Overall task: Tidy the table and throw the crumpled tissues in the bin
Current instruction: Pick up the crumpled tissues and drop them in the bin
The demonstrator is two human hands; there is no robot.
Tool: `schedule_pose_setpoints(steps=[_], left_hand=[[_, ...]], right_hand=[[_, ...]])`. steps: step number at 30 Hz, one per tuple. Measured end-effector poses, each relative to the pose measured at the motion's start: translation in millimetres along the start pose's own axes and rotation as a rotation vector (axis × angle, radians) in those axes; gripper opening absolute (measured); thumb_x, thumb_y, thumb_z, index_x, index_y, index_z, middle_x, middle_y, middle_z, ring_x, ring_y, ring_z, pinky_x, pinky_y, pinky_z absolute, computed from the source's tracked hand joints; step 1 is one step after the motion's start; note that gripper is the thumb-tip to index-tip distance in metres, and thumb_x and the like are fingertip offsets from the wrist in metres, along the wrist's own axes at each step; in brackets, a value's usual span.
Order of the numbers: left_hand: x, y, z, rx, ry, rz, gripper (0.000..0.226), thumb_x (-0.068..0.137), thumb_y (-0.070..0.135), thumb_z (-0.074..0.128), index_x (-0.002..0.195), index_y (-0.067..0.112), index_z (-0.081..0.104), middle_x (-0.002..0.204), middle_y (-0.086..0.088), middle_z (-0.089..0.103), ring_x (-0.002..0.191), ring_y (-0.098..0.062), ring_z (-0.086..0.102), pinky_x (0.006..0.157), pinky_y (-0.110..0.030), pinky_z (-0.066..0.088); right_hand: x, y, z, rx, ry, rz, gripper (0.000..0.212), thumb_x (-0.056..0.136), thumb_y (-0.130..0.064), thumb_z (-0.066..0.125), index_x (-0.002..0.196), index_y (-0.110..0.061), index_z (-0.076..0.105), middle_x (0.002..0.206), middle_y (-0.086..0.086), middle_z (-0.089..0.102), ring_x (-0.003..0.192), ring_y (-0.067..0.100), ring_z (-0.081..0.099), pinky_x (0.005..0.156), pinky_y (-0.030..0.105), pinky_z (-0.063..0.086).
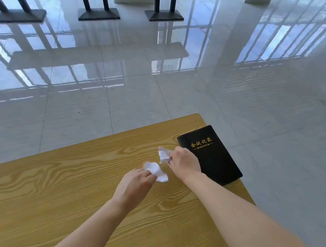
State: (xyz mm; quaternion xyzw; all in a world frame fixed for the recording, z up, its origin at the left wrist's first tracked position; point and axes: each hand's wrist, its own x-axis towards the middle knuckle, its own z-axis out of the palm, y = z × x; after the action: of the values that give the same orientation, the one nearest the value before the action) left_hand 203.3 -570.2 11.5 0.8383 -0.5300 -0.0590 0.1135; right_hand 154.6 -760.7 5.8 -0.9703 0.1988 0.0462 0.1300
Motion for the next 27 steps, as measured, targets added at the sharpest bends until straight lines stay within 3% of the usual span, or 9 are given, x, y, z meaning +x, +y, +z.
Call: schedule_pose_setpoints(steps=[5,9,11,16,22,27], left_hand=[[-16,11,-3,-0.155,0.067,-0.149,0.017,0.082,0.003,0.069,0.068,0.010,0.063,0.057,-0.002,0.054,0.050,-0.024,0.049,0.042,-0.038,0.045],[-16,10,4,-0.310,0.201,-0.308,0.016,0.089,0.012,0.067,0.073,0.013,0.070,0.060,0.003,0.058,0.053,-0.019,0.053,0.049,-0.037,0.045],[-32,55,-12,-0.359,0.199,-0.243,0.018,0.089,0.013,0.068,0.071,0.016,0.069,0.056,0.005,0.054,0.052,-0.016,0.051,0.049,-0.036,0.045],[-33,63,-6,-0.379,0.237,-0.270,0.019,0.090,0.014,0.067,0.070,0.014,0.067,0.056,0.003,0.055,0.054,-0.016,0.052,0.053,-0.034,0.045],[-45,124,-6,-0.407,0.237,-0.207,0.020,0.090,0.013,0.065,0.071,0.008,0.065,0.056,-0.002,0.057,0.055,-0.020,0.053,0.054,-0.037,0.046],[-62,184,-1,-0.462,0.223,-0.131,0.024,0.091,0.017,0.064,0.067,0.011,0.063,0.054,-0.002,0.050,0.053,-0.019,0.047,0.054,-0.035,0.043]], right_hand=[[-23,4,-10,0.086,0.132,0.072,0.018,0.095,-0.025,0.062,0.090,-0.010,0.070,0.090,0.005,0.060,0.082,0.022,0.056,0.065,0.032,0.048],[-38,5,-13,0.118,0.126,0.093,0.017,0.094,-0.025,0.063,0.091,-0.010,0.071,0.090,0.002,0.059,0.079,0.018,0.056,0.067,0.032,0.053],[-98,18,-38,0.111,0.175,0.141,0.015,0.094,-0.023,0.063,0.092,-0.011,0.072,0.090,0.002,0.060,0.080,0.017,0.056,0.068,0.032,0.054],[-133,24,-33,0.135,0.159,0.162,0.014,0.095,-0.021,0.062,0.095,-0.010,0.071,0.092,0.002,0.060,0.082,0.017,0.056,0.066,0.030,0.053],[-204,55,-37,0.145,0.232,0.263,0.014,0.094,-0.020,0.061,0.095,-0.011,0.071,0.088,-0.001,0.056,0.081,0.015,0.051,0.061,0.026,0.040],[-270,85,-36,0.177,0.266,0.333,0.016,0.094,-0.020,0.062,0.103,-0.012,0.072,0.093,0.002,0.061,0.086,0.019,0.058,0.064,0.027,0.043]])
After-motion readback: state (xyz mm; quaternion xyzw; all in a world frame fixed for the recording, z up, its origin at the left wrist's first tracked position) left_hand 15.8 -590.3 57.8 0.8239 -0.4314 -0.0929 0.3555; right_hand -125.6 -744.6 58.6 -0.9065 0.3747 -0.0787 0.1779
